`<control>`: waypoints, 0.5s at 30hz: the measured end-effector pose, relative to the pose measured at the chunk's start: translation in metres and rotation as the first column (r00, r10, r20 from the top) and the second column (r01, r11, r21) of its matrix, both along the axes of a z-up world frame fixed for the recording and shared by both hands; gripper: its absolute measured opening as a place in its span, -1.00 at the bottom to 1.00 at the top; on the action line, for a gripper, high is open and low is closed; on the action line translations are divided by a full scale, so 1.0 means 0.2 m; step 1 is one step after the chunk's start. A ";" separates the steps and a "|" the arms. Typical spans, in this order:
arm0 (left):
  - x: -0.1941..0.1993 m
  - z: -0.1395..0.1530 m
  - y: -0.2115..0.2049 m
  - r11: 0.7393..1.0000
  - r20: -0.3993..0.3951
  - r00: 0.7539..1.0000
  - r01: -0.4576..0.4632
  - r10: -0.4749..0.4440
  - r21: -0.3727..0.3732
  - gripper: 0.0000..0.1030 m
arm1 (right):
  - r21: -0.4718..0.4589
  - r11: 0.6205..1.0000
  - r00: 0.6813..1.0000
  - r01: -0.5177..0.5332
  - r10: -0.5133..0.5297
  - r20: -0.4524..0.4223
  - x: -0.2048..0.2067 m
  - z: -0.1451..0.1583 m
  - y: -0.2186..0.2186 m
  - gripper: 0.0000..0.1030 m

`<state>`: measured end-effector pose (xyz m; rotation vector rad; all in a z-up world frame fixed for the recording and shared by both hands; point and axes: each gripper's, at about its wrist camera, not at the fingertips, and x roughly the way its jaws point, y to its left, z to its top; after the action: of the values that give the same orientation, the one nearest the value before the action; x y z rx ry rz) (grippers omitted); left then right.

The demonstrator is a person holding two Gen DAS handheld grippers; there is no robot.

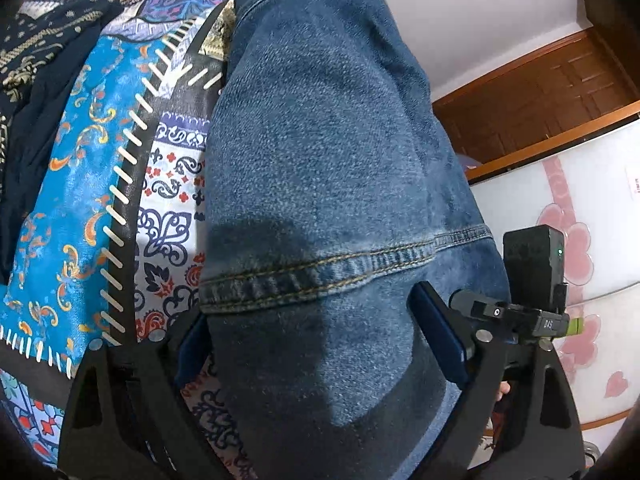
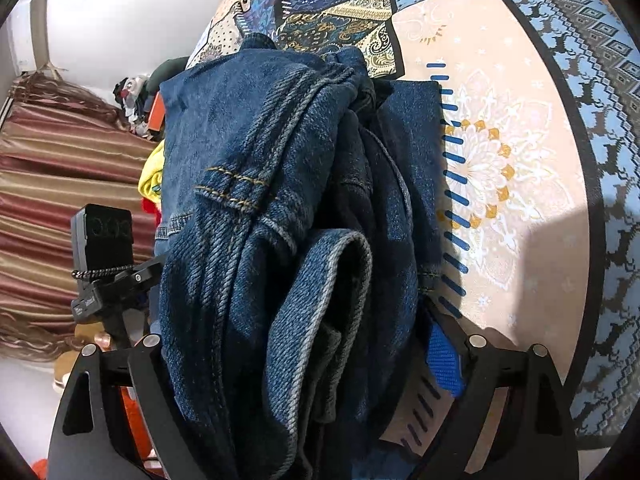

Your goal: Fold large clothes

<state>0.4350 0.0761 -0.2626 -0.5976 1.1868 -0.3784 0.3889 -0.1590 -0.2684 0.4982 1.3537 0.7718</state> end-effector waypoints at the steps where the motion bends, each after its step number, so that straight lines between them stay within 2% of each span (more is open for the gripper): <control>1: 0.00 0.01 -0.01 1.000 0.008 1.000 -0.001 0.001 0.008 0.66 | -0.001 1.000 1.000 0.006 -0.006 0.004 0.00 0.01 0.00 0.62; 8: -0.07 0.14 -0.06 0.999 0.079 0.997 0.007 -0.011 0.054 0.12 | -0.051 0.998 0.998 0.021 -0.018 0.066 -0.03 0.09 0.05 0.20; 11: -0.10 0.23 -0.07 0.997 0.124 0.992 0.009 -0.019 0.076 -0.01 | -0.067 0.997 0.996 0.041 -0.035 0.083 -0.03 0.12 0.07 0.09; 15: -0.17 0.41 -0.02 0.994 0.206 0.978 -0.005 -0.018 0.113 -0.07 | -0.057 0.998 0.995 0.037 -0.031 0.100 -0.06 0.17 0.12 -0.02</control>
<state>0.4012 0.0729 -0.1807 -0.4449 1.0030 -0.3673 0.3779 -0.1357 -0.2341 0.4303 1.2693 0.7178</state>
